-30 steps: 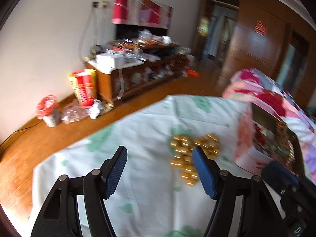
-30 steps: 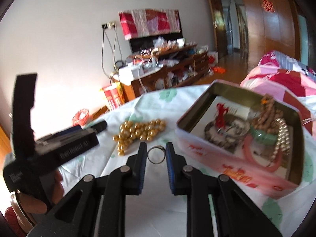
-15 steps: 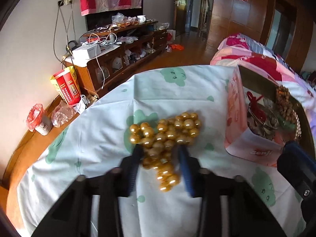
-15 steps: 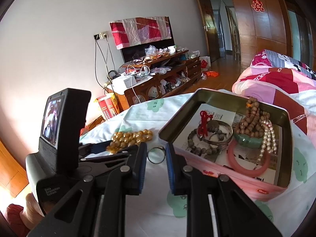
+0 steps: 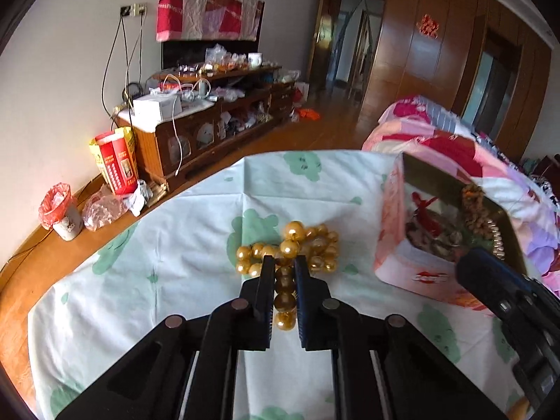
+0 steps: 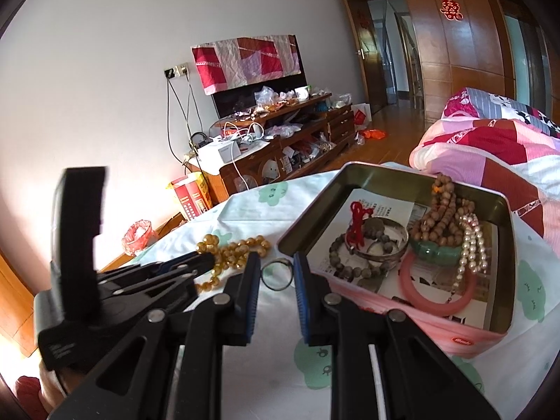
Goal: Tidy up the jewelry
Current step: 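Carry the silver ring and gold beads into the tin and open both tools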
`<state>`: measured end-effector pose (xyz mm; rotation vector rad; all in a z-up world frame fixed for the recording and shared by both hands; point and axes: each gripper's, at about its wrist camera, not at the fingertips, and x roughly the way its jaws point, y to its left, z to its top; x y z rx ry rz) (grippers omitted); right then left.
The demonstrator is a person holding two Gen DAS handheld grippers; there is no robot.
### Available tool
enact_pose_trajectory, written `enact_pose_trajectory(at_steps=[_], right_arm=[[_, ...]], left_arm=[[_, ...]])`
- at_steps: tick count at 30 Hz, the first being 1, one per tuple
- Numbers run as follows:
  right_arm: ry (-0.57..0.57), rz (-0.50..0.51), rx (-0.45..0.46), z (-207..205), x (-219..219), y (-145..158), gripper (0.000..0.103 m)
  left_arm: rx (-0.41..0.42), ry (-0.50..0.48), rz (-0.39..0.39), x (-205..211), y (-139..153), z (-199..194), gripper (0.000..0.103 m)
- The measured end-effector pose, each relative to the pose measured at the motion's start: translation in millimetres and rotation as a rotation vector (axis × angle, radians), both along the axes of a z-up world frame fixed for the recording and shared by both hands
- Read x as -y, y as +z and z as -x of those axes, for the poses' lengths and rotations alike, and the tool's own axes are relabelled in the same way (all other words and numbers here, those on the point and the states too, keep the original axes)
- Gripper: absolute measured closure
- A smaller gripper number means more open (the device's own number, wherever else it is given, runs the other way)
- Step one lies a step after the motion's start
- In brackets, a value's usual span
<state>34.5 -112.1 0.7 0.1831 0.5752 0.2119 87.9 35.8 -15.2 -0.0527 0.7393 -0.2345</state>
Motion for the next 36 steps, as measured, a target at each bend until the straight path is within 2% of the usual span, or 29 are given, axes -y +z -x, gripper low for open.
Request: enact_pose_trajectory(at_steps=[3, 10, 18, 26, 30, 36], right_arm=[[-0.006, -0.011, 0.007, 2.0, 2.9, 1.6, 0.081], [-0.029, -0.031, 0.029, 5.0, 9.4, 6.5, 0.081], [-0.101, -0.078, 0.068, 12.2, 37.7, 17.8, 0.081], [-0.135, -0.103, 0.079, 13.4, 51.8, 20.8, 0.081], [-0.155, -0.077, 0.107, 17.6, 57.7, 26.7, 0.081], [-0.189, -0.096, 0.112, 17.3, 78.8, 29.0, 0.081]], left_arm=[[0.041, -0.012, 0.006, 1.2, 7.6, 11.0, 0.093], [0.104, -0.044, 0.084, 0.9, 30.6, 33.8, 0.093], [0.165, -0.093, 0.089, -1.8, 47.4, 48.6, 0.093], [0.199, -0.084, 0.123, -13.2, 65.2, 52.0, 0.093], [0.237, -0.130, 0.118, 2.4, 79.8, 54.7, 0.093], [0.272, -0.216, 0.153, 36.3, 97.0, 40.5, 0.093]])
